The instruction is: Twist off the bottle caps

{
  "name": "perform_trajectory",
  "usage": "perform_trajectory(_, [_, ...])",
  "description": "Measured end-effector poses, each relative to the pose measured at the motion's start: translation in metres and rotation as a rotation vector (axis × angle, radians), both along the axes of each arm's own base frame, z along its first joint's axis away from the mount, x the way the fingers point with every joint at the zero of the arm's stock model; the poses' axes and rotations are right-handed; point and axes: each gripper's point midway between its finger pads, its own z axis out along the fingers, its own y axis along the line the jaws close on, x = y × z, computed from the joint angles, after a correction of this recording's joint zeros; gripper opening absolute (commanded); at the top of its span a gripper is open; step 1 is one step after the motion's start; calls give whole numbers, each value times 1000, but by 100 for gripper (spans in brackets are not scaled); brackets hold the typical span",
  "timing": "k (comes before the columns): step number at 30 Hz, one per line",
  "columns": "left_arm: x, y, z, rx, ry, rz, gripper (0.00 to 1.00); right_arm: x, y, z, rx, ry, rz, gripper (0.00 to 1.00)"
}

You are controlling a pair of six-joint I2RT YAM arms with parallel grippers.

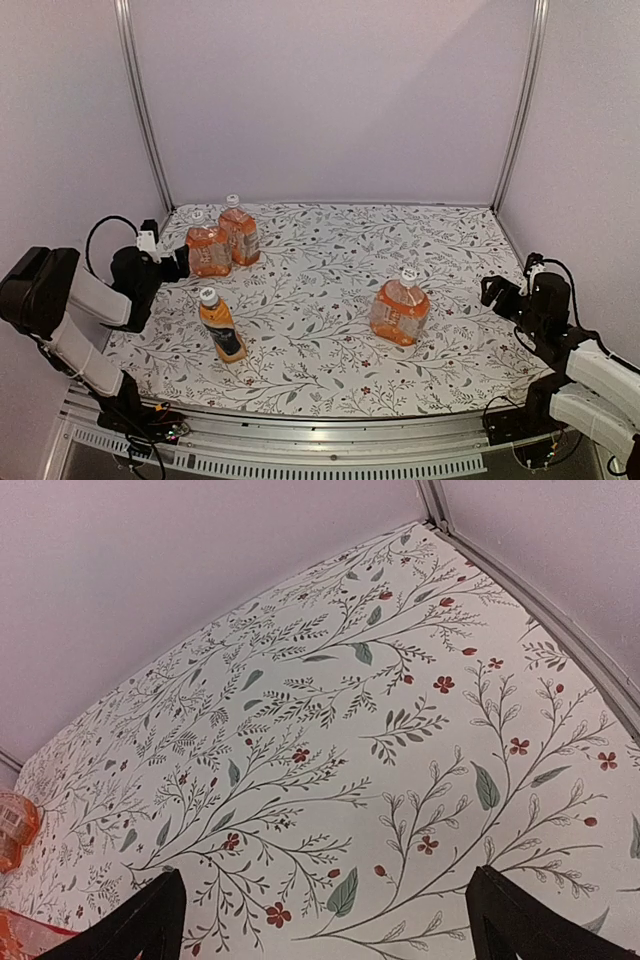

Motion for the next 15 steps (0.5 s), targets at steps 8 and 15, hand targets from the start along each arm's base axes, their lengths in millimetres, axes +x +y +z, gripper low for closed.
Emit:
perform_trajectory(8, [4, -6, 1, 4, 9, -34, 100, 11, 33, 74, 86, -56, 161, 99])
perform_trajectory(15, [-1, 8, 20, -25, 3, -25, 99, 13, 76, 163, 122, -58, 359, 99])
